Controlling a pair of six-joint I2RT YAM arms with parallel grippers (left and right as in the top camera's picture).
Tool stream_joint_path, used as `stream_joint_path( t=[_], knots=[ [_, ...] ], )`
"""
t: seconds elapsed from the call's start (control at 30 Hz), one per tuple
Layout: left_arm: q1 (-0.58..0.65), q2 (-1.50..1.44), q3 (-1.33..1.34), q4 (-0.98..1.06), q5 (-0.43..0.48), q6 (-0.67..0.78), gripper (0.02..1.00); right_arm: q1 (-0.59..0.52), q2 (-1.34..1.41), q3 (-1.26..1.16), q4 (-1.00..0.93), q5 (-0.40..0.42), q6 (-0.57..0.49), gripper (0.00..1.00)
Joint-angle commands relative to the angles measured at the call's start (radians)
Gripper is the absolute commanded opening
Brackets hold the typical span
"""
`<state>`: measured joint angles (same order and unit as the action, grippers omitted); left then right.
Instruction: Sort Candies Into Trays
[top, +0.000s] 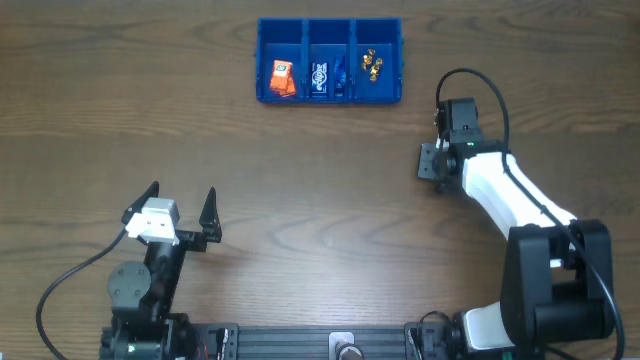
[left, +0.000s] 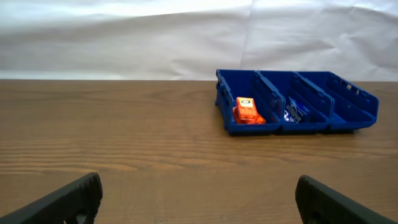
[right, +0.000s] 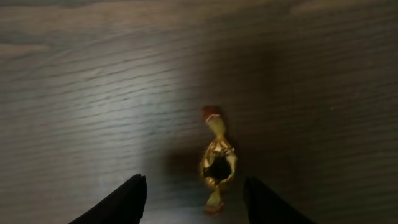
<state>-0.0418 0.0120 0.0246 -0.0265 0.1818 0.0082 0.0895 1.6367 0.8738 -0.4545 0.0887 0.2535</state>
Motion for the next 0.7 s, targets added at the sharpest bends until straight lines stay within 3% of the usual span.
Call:
stream_joint_path(
  t=[0.03, 0.7],
  knots=[
    [0.004, -0.006, -0.02, -0.032, 0.018, 0.015, 0.998, -0.04, 0.035, -0.004, 0.015, -0.005, 0.034, 0.529],
    [0.004, -0.006, -0.02, -0.032, 0.018, 0.014, 0.998, -0.051, 0.079, -0.004, 0.05, -0.001, 0.034, 0.487]
  ],
)
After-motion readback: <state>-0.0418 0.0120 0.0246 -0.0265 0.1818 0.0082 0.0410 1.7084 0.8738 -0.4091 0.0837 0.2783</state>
